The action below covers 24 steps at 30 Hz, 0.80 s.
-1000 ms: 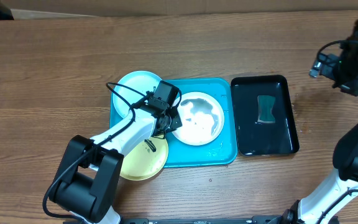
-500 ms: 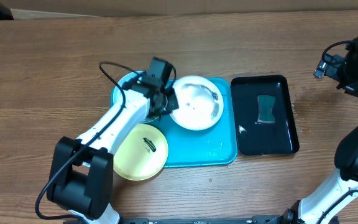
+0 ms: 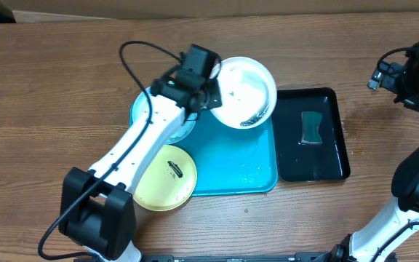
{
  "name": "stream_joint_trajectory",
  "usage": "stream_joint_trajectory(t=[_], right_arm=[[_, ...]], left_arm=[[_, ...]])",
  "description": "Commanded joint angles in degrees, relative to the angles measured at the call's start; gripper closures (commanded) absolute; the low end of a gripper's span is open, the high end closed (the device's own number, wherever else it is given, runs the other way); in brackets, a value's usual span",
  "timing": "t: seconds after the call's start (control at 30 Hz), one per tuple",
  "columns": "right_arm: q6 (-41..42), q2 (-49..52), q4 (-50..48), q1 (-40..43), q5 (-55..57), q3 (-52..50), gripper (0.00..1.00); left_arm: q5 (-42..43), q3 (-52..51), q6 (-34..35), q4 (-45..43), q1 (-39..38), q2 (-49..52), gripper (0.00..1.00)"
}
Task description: Clean dirty plates on tray and stack at the side
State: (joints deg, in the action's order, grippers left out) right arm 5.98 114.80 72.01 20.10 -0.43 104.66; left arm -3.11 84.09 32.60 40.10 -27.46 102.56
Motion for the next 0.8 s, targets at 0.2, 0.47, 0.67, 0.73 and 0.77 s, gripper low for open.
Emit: stream_joint_trajectory(t=[0.2,0.47,0.67,0.73,0.77], right_arm=[[0.2,-0.9,-1.0,-0.1,0.3,0.3,0.00],[0.2,-0.9,-1.0,-0.1,0.3,0.3,0.00],[0.2,-0.9,-1.0,-0.1,0.3,0.3,0.00],[0.2,-0.9,-1.0,-0.1,0.3,0.3,0.00],[0.2,-0.9,-1.0,-0.1,0.3,0.3,0.00]], left_arm=[[-15.3,1.6,-1.3,-4.5,-13.3,0.9,0.96],[-34.5,1.6,-11.6,-9.7,-25.3,0.9,0.96],[-50.8,1.6,-27.2,-17.5,-34.6,0.9,0.96],[-55.5,1.6,-32.8,-20.8,-36.9,0.9,0.96],[-57.6,1.6,-35.9,-22.6,-38.0,0.9,0.96]])
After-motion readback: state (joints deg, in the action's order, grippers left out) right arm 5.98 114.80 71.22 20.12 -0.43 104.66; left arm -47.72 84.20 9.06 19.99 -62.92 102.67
